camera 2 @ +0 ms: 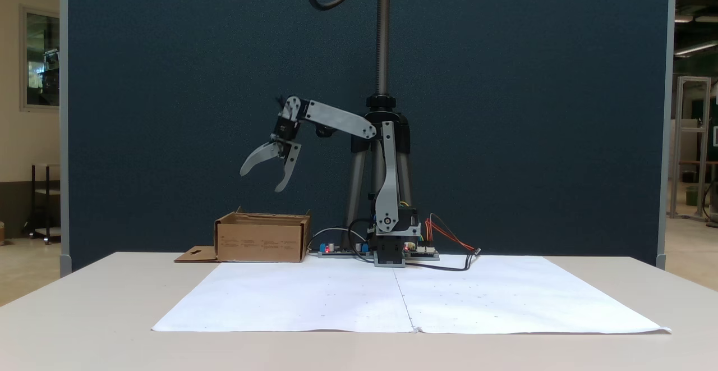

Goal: Grasp a green dice and put it in the bin.

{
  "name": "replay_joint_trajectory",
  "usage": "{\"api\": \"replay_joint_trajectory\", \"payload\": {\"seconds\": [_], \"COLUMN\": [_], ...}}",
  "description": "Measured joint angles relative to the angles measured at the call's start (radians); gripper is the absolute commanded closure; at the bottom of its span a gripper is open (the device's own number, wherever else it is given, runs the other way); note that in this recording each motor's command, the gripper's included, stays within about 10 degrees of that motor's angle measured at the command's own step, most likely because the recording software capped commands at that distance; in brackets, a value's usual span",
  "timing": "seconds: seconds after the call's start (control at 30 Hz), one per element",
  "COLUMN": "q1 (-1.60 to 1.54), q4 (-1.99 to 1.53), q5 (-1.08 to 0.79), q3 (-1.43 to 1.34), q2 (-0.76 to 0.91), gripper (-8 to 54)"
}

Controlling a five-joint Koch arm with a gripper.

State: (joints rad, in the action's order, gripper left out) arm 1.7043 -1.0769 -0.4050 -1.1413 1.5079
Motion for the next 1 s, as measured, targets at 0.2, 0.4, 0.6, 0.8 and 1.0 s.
{"api": "replay_joint_trajectory", "payload": {"seconds": [0.2, 0.4, 0.6, 0.8, 1.0], "q1": [-0.244, -0.502, -0.838, -1.19, -1.513], "q4": [-0.225, -0.337, -0.348, -0.348, -0.344], "q5": [0.112, 0.265, 0.403, 0.454, 0.454], "q3": [0.014, 0.055, 0.058, 0.089, 0.091], "q2": [0.12, 0.181, 0.181, 0.179, 0.155], "gripper": [1.3, 1.3, 1.6, 1.7, 1.7]}}
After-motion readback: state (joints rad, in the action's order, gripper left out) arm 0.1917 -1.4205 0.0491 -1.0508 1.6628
